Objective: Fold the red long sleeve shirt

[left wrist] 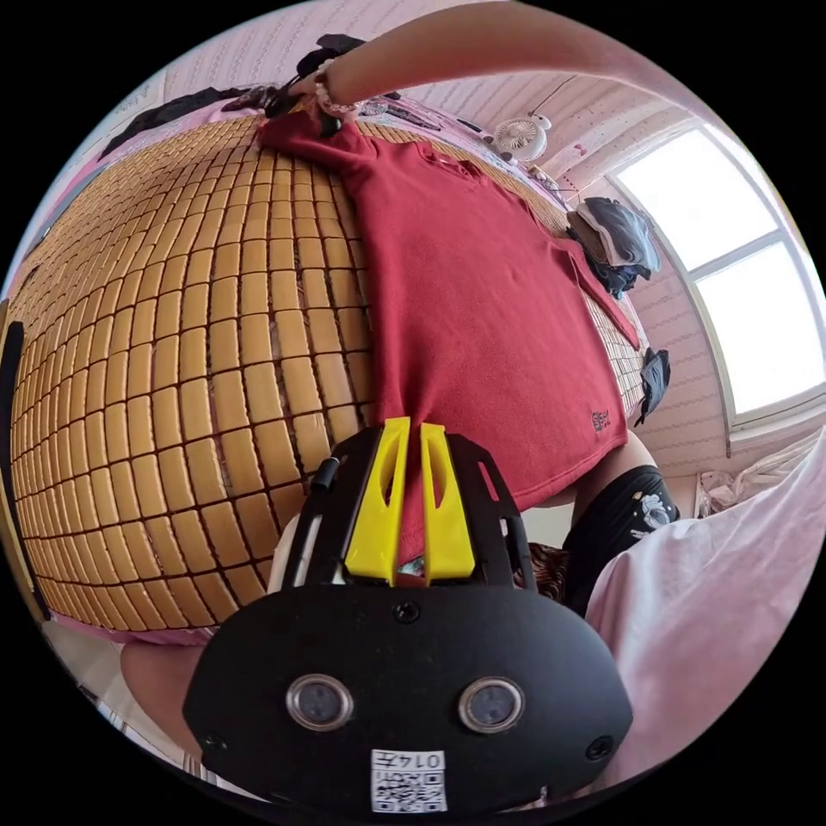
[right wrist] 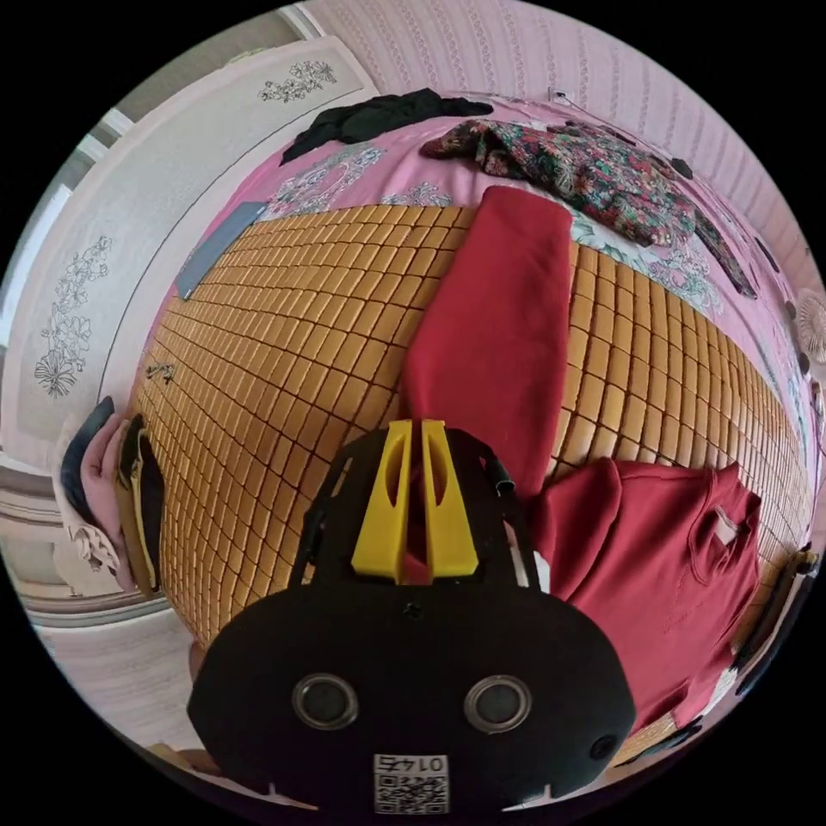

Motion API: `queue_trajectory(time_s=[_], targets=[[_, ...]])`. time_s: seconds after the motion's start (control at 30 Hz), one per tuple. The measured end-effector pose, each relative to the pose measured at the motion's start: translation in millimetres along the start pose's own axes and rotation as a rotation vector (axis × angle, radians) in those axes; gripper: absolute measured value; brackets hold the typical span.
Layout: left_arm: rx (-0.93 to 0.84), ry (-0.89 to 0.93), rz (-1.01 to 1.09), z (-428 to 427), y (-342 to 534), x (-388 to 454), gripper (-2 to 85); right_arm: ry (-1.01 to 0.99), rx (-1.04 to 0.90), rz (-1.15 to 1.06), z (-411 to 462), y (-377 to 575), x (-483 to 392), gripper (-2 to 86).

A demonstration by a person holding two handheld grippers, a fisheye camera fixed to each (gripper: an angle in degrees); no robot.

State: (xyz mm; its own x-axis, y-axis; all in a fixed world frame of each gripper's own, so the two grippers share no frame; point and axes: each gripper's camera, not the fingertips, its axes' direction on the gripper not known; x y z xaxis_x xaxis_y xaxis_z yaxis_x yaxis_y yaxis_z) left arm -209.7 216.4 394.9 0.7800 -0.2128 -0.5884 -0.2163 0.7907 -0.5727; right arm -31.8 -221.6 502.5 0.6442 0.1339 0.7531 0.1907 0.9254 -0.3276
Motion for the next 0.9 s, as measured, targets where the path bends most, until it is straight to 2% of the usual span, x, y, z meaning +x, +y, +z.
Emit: queue_trajectory(time_s=[0.1, 0.17, 0.23, 0.33, 0.4, 0.57, 0.7, 0.77, 0.83, 0.9], targets=[[0.033, -0.011, -0.014, -8.1, 10.5, -2.4, 2.4, -0.284, 0.077, -0.276, -52.8, 35.2, 8.0, 1.7], [0.037, 0.000, -0.009, -16.5, 16.0, -2.4, 3.7, -0.521, 0.222, -0.546, -119.4, 76.5, 20.5, 1.9], [0.056, 0.049, -0.019, -33.0, 21.1, -8.5, 4.4, -0.573, 0.245, -0.561, -142.1, 91.3, 38.0, 2.6], [0.183, 0.123, -0.107, -79.6, 35.6, -33.7, 4.7, -0.540, 0.168, -0.439, -128.7, 99.6, 60.4, 7.6], [0.295, 0.042, -0.210, -120.8, 53.5, -58.3, 4.8, -0.569, 0.150, -0.397, -118.6, 113.0, 68.2, 9.0], [0.424, -0.208, -0.423, -171.9, 89.9, -114.1, 5.7, -0.544, 0.166, -0.303, -97.0, 218.7, 79.1, 8.3], [0.414, -0.337, -0.542, -178.8, 87.1, -161.3, 7.9, -0.397, 0.022, -0.306, -72.1, 321.8, 70.3, 7.5], [0.428, -0.337, -0.552, -179.2, 77.5, -176.0, 8.7, -0.238, -0.006, -0.301, -57.6, 393.2, 57.2, 6.7], [0.416, -0.325, -0.567, -175.1, 65.5, -191.5, 9.8, -0.175, 0.025, -0.250, -44.8, 435.9, 46.9, 6.1], [0.323, -0.299, -0.584, -163.8, 48.8, -207.9, 9.1, -0.195, -0.021, -0.227, -23.3, 460.1, 28.5, 6.2]])
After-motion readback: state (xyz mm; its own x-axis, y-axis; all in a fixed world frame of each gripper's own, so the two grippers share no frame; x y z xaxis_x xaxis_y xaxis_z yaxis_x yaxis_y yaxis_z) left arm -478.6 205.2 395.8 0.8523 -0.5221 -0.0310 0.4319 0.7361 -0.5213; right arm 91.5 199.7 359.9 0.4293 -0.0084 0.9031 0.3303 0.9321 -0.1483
